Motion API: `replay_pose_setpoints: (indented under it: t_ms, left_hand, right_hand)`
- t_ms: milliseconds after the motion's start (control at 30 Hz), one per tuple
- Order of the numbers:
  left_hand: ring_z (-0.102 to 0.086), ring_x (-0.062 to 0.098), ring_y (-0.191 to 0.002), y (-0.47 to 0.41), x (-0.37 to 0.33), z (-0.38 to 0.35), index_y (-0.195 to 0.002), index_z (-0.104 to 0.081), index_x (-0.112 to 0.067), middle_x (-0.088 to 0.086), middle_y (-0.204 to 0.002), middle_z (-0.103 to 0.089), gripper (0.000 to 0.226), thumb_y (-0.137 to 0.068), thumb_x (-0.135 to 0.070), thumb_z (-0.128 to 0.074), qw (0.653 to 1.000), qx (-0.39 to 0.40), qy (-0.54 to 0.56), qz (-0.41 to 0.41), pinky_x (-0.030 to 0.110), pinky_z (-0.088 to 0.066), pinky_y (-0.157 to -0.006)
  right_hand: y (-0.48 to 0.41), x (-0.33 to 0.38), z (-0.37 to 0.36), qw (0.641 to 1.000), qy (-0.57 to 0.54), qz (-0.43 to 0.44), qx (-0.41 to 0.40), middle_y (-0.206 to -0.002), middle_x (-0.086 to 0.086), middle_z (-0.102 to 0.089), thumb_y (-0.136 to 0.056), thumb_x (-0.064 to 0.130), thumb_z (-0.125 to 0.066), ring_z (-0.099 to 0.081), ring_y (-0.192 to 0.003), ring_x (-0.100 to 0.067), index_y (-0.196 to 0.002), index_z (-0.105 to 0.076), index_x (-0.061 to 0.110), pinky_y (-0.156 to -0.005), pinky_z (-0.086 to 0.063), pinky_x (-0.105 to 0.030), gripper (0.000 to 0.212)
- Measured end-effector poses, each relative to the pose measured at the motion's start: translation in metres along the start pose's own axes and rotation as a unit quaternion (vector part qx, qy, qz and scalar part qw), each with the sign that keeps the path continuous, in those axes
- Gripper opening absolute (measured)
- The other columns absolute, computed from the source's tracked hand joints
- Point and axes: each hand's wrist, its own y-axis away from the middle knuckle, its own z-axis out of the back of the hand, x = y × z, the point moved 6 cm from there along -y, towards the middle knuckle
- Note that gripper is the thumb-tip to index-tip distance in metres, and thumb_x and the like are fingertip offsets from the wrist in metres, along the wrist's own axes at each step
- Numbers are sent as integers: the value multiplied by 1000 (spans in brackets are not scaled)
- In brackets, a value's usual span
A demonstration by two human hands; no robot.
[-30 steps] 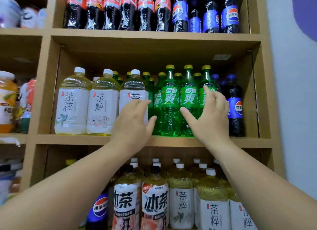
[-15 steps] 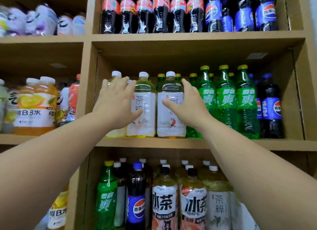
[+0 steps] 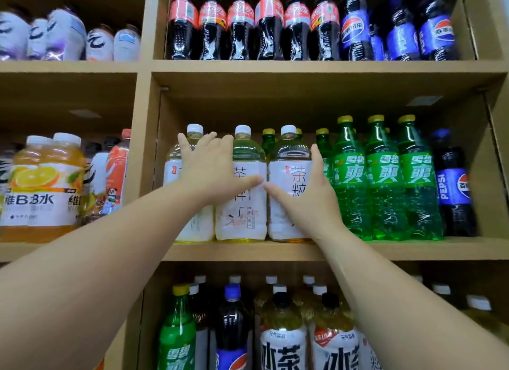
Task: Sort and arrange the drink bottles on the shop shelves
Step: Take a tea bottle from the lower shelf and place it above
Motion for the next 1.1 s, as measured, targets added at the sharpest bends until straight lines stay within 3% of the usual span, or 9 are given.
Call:
replay_pose_setpoints:
  t_ms: [167,267,333,467,533,633,767,933,1100]
  left_hand:
    - [-38,26,-142,7,3,12,-145,-42,-23,0,-142,-53,81,-83,-70,-63,995,-47,88,-14,64,0,-121]
    - [-48,24,-130,15,6,25,-142,-46,-22,-2,-133,-57,74,-83,-56,-74,978,-97,183,-37,56,-20,-122]
    - [-45,21,-131,24,5,30,-147,-42,-19,1,-139,-50,79,-83,-48,-78,964,-106,239,-45,43,-35,-116]
    - [-34,16,-141,37,2,31,-157,-29,-17,1,-151,-34,91,-85,-41,-79,952,-90,292,-36,33,-33,-117]
    - [-37,14,-139,40,2,29,-156,-31,-27,-2,-150,-37,88,-84,-41,-79,942,-83,323,-33,35,-36,-116]
    - [-51,12,-131,46,2,27,-148,-29,-41,-9,-143,-48,82,-84,-37,-80,913,-49,403,-34,44,-49,-107]
    - [-54,13,-126,59,-5,37,-144,-31,-35,-10,-135,-50,80,-83,-35,-82,907,-79,406,-76,47,-53,-101]
    - [-56,16,-128,86,-21,55,-146,-32,-23,-2,-139,-52,81,-83,-46,-77,891,-153,419,-83,47,-53,-100]
    - [-58,11,-130,134,-51,63,-139,-34,-13,2,-141,-56,70,-90,-37,-77,853,-132,496,-92,40,-54,-101]
  right_hand:
    - [-1,-3,0,1000,-26,9,-11,-147,-4,-48,-82,69,-66,-49,-131,-24,-159,0,42,-99,-41,-36,105]
    - [-1,-3,5,998,-41,15,-34,-152,-3,-44,-92,60,-60,-45,-136,-21,-161,-6,35,-98,-35,-29,92]
    - [2,-1,9,998,-47,6,-46,-154,-5,-42,-91,59,-63,-44,-136,-21,-162,-6,30,-97,-33,-28,96]
    - [4,-2,9,999,-36,-4,-38,-151,-4,-46,-85,68,-63,-45,-136,-24,-161,-11,26,-107,-37,-34,101]
    - [3,-4,8,998,-47,-8,-29,-138,2,-57,-81,75,-61,-56,-126,-23,-160,-14,29,-105,-47,-41,102]
    - [3,-3,10,996,-81,-16,-25,-119,10,-61,-85,62,-68,-62,-115,-20,-158,-20,31,-93,-49,-34,92]
    - [12,9,29,991,-112,18,-64,-138,3,-59,-78,69,-68,-60,-121,-18,-154,-21,37,-100,-50,-42,95]
    - [40,23,76,987,-129,64,-71,-129,10,-61,-88,55,-71,-65,-108,0,-156,-22,26,-96,-55,-35,88]
    - [83,12,122,977,-192,77,-56,-138,-4,-59,-92,40,-73,-65,-119,-12,-155,-19,9,-97,-57,-42,88]
